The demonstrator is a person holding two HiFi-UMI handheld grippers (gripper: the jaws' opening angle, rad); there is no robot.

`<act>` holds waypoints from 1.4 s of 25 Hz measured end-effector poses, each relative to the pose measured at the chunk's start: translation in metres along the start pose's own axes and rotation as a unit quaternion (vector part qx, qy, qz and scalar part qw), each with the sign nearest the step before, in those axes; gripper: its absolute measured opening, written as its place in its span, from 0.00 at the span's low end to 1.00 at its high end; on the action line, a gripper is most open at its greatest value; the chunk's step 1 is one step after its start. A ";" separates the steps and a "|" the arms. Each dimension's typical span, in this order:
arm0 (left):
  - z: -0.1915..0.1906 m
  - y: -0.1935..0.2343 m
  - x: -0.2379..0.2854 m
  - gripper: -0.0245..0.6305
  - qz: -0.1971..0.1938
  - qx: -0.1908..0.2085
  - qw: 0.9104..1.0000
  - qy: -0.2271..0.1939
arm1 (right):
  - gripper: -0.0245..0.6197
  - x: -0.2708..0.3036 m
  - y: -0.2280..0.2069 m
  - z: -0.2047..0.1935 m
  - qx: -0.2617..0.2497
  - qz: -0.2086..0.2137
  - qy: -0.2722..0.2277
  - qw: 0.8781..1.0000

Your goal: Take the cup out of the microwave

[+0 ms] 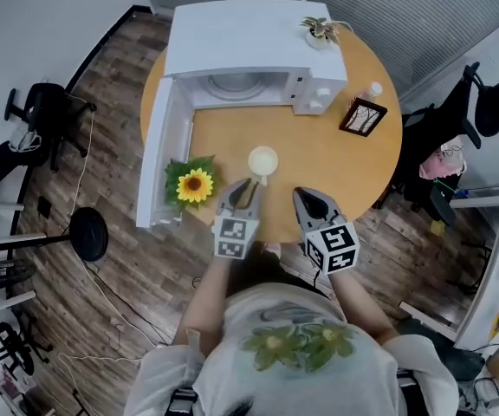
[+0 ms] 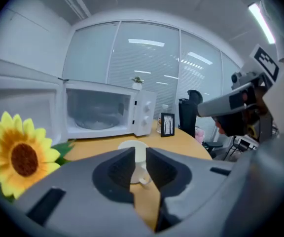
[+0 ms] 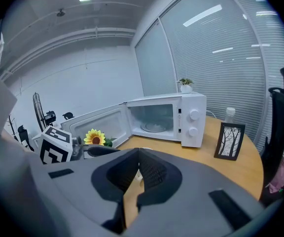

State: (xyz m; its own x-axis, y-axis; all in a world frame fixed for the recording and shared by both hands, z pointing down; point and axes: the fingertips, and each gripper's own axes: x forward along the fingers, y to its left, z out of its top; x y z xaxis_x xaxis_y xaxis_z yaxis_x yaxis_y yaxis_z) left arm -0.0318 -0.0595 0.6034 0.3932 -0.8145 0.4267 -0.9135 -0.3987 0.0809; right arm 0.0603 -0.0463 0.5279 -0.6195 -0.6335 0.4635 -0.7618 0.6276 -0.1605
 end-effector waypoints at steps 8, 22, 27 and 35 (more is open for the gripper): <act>0.049 0.006 -0.019 0.06 0.045 0.004 0.999 -0.022 | 0.06 -0.008 0.015 0.023 0.003 0.013 -0.035 0.999; 0.116 -0.001 -0.059 0.04 0.050 -0.044 0.996 -0.054 | 0.06 -0.023 0.033 0.072 -0.011 0.015 -0.102 0.995; 0.128 -0.009 -0.068 0.04 0.028 -0.044 0.997 -0.064 | 0.06 -0.026 0.037 0.078 -0.021 0.019 -0.103 0.994; 0.124 -0.013 -0.074 0.04 0.048 -0.028 0.998 -0.041 | 0.06 -0.030 0.036 0.076 -0.026 0.019 -0.096 0.995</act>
State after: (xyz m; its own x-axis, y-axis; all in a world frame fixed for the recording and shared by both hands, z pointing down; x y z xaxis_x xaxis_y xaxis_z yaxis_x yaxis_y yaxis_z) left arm -0.0360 -0.0459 0.4588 0.3079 -0.8806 0.3603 -0.9512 -0.2937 0.0949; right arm 0.0372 -0.0397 0.4420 -0.6768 -0.6799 0.2824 -0.7288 0.6729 -0.1265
